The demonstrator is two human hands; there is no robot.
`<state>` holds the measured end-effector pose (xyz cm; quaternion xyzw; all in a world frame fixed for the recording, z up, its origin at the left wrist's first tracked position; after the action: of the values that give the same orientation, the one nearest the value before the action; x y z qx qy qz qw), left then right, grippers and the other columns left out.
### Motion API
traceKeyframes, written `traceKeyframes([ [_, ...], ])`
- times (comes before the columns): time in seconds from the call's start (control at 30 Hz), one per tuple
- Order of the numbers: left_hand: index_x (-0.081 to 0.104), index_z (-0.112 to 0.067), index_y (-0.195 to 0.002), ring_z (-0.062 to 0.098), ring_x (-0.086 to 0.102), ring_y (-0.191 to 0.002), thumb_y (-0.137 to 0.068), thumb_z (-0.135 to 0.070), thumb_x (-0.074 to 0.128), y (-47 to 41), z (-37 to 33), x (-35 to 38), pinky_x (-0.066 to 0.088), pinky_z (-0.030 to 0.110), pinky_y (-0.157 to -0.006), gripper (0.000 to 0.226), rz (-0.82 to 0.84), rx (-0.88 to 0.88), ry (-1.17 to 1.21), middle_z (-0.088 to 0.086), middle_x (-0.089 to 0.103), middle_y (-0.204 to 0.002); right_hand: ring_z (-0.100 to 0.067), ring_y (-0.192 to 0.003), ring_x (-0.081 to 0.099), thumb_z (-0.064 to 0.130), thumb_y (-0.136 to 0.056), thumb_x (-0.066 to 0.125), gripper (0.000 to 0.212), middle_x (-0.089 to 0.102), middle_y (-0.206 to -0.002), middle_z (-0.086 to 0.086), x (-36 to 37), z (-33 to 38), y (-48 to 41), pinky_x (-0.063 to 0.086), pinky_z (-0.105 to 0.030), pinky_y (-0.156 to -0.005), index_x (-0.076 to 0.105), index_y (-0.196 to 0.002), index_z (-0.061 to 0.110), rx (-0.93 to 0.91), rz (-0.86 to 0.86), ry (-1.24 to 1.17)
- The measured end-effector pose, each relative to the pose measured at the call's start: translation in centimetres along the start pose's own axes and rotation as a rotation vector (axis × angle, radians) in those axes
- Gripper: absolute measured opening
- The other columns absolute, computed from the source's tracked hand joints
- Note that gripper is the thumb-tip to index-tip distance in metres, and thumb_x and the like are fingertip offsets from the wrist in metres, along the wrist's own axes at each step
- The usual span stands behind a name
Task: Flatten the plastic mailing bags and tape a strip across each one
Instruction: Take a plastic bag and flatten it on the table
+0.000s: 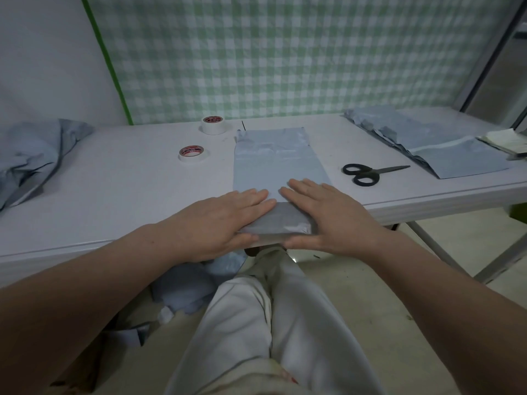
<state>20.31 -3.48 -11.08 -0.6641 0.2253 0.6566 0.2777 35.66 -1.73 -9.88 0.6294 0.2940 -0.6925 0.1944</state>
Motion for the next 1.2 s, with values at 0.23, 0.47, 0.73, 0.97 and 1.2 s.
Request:
traceKeyframes([
  [0.23,0.038,-0.036,-0.142,-0.005,0.032,-0.132,-0.091,-0.057,0.017,-0.3,0.6,-1.7,0.019,0.007,-0.108,0.059,-0.136,-0.071,0.272,-0.016,0.038,-0.145,-0.012,-0.134,0.038,0.034,-0.094,0.054,0.043,0.044,-0.146,0.007,-1.1,-1.5,0.2,0.032,-0.034,-0.109,0.050,-0.136,0.027,0.106,-0.045,-0.323],
  [0.47,0.053,0.005,-0.080,0.029,0.054,-0.078,-0.097,-0.041,0.035,-2.0,3.2,-4.5,0.040,0.036,-0.073,0.053,-0.417,-0.337,0.573,0.022,0.061,-0.083,0.002,-0.051,0.045,0.016,-0.087,0.063,0.020,0.050,-0.048,0.017,-2.4,-6.2,-0.9,0.034,-0.014,-0.049,0.064,-0.068,0.023,0.434,-0.309,-0.722],
  [0.73,0.036,-0.011,-0.064,0.030,0.045,-0.080,-0.102,-0.019,0.033,-5.1,6.4,-4.7,0.023,0.033,-0.065,0.038,-0.505,-0.669,0.457,0.017,0.054,-0.082,-0.019,-0.061,0.041,0.021,-0.090,0.052,0.029,0.047,-0.059,-0.004,-3.2,-7.8,-2.4,0.028,-0.031,-0.052,0.056,-0.073,-0.001,0.623,-0.544,-0.593],
  [0.97,0.041,-0.014,-0.080,0.032,0.051,-0.086,-0.101,-0.021,0.032,-6.5,7.4,-3.7,0.032,0.033,-0.067,0.023,-0.399,-0.774,0.229,0.014,0.058,-0.094,-0.026,-0.064,0.040,0.024,-0.097,0.040,0.038,0.039,-0.060,0.002,-2.3,-7.9,-4.2,0.016,-0.031,-0.047,0.032,-0.060,0.016,0.712,-0.449,-0.224],
  [1.2,0.046,-0.015,-0.093,0.030,0.054,-0.093,-0.093,-0.015,0.044,-5.7,7.9,-2.9,0.032,0.034,-0.063,0.002,-0.313,-0.883,0.154,0.010,0.058,-0.103,-0.028,-0.069,0.043,0.024,-0.097,0.035,0.026,0.040,-0.063,0.000,-1.6,-7.8,-5.2,0.017,-0.028,-0.047,0.044,-0.075,0.013,0.710,-0.335,-0.065],
])
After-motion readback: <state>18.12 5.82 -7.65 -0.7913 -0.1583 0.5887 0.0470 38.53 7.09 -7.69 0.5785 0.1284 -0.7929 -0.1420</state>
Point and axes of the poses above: each hand's wrist, its own y-axis away from the middle knuckle, its own x-axis out of the palm, z = x × y, the point moved 7 cm from there along -y, towards the middle knuckle
